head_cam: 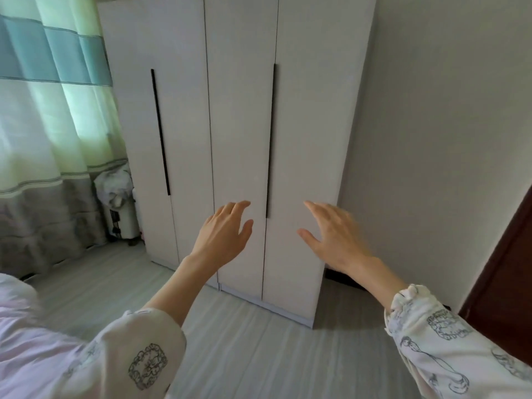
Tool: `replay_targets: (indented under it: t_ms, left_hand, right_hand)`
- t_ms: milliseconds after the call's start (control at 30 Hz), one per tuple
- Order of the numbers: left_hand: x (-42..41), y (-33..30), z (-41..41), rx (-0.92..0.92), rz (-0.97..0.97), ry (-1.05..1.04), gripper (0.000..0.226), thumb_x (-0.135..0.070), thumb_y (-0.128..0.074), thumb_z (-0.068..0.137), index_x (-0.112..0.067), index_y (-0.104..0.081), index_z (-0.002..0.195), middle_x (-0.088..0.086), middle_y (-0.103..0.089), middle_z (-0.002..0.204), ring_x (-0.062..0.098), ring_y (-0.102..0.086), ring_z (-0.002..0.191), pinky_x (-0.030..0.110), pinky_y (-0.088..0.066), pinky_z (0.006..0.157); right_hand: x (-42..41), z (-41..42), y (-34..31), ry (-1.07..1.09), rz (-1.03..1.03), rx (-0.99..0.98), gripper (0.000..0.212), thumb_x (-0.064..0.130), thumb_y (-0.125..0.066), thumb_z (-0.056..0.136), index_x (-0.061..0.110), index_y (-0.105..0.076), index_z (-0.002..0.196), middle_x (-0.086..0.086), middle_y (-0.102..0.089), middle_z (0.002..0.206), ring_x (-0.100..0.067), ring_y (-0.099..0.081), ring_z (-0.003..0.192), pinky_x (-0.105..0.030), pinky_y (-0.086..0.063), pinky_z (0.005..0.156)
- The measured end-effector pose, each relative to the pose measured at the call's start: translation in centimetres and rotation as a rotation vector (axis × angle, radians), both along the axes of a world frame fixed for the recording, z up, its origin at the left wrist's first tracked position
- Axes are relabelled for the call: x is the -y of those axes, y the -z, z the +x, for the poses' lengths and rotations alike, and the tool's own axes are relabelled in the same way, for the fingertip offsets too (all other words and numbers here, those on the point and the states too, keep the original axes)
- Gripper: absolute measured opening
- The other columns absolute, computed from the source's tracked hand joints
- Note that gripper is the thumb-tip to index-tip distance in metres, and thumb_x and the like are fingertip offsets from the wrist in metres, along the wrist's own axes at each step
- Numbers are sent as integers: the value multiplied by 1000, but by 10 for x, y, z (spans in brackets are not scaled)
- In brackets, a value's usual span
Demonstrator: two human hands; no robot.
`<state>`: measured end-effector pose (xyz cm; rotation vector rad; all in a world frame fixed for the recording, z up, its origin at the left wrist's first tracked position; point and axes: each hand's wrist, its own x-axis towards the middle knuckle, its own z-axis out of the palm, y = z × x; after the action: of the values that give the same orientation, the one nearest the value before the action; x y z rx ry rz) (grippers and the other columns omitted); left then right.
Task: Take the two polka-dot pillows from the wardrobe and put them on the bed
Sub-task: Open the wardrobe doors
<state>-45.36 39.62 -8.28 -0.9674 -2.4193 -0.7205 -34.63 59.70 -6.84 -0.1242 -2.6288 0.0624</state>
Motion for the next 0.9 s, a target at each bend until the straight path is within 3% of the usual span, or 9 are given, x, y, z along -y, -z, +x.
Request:
replay_targets:
  t_ms: [167, 367, 667, 900]
  left_hand:
    - [-24, -5, -72, 22, 11, -89, 44, -32, -43, 95, -15, -40, 136, 9, -53, 132, 26, -54, 115, 40, -44, 92]
    - [-21, 12, -165, 46, 58, -243, 43, -32, -44, 95, -16, -42, 135, 7, -53, 132, 24, -53, 116, 37, -43, 91]
    - [-11, 31, -343, 96, 208, -348, 43, -32, -44, 95, -17, -42, 134, 4, -52, 133, 20, -49, 121, 29, -40, 89]
    - [15, 21, -473, 120, 224, -412, 42, -33, -44, 94, -19, -42, 134, 3, -53, 131, 21, -53, 114, 33, -43, 87]
  right_hand:
    - [-27, -95, -4, -120, 63, 36, 59, 45, -41, 93, 19, -25, 145, -1, -38, 146, -20, -34, 132, -38, -25, 104]
    - [-32, -216, 6, -268, 0, 15, 58, 41, -41, 94, 21, -24, 145, 1, -36, 147, -18, -34, 132, -37, -24, 105]
    - [-5, -429, 25, -408, -29, 25, 59, 40, -43, 94, 20, -22, 145, -2, -39, 145, -21, -38, 128, -39, -26, 104]
    - [17, -566, 13, -458, -59, -6, 57, 38, -45, 93, 19, -27, 144, -4, -41, 144, -22, -39, 128, -40, -27, 104]
